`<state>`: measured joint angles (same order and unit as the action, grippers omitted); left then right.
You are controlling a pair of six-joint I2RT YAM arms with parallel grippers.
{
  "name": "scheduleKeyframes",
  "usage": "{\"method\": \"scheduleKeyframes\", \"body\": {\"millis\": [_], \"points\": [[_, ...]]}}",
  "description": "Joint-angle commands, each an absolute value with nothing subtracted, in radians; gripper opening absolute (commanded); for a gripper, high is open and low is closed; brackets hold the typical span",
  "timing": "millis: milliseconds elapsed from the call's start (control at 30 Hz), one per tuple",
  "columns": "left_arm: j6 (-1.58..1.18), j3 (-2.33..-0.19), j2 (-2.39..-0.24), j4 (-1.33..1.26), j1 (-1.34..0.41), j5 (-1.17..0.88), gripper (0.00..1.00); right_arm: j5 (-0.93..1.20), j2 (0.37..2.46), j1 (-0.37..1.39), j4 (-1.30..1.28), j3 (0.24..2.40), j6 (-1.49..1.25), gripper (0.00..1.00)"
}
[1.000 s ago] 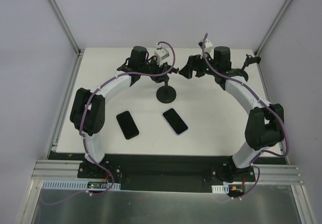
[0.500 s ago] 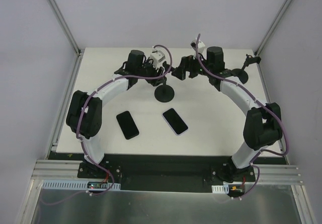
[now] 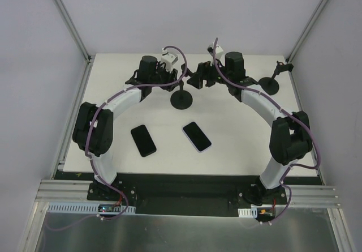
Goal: Place the phone on the phone stand
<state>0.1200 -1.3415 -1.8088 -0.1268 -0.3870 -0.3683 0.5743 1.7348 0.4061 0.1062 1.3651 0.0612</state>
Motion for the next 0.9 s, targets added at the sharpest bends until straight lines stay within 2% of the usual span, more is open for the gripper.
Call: {"method": "scheduleKeyframes", "body": {"millis": [0,100,133,267,400,433,600,733,867], "points": [[0.026,-1.252,-1.714,-0.276,-0.333,-0.348,0.48,0.505,1.735,0.411,0.177,1.402,0.055,0.82],[-0.006,-1.189,-1.681,-0.362,-0.296,-0.417,0.56,0.433,1.772,0.402,0.114,1.445,0.087,0.81],[-0.035,-1.177,-1.677,-0.383,-0.290,-0.435,0.62,0.454,1.788,0.402,0.100,1.494,0.095,0.81],[-0.070,-1.128,-1.661,-0.454,-0.275,-0.465,0.73,0.517,1.844,0.408,0.072,1.562,0.097,0.78],[-0.164,-1.111,-1.661,-0.520,-0.244,-0.476,0.74,0.503,1.852,0.439,0.049,1.577,0.113,0.63],[-0.191,-1.106,-1.664,-0.538,-0.232,-0.494,0.73,0.497,1.847,0.445,0.028,1.577,0.117,0.61],[-0.291,-1.046,-1.654,-0.612,-0.178,-0.496,0.72,0.453,1.764,0.500,0.052,1.474,0.132,0.61],[-0.269,-1.014,-1.617,-0.606,-0.169,-0.443,0.78,0.418,1.729,0.540,0.102,1.436,0.095,0.61],[-0.227,-1.003,-1.586,-0.563,-0.169,-0.425,0.80,0.412,1.700,0.574,0.239,1.372,-0.064,0.69]]}}
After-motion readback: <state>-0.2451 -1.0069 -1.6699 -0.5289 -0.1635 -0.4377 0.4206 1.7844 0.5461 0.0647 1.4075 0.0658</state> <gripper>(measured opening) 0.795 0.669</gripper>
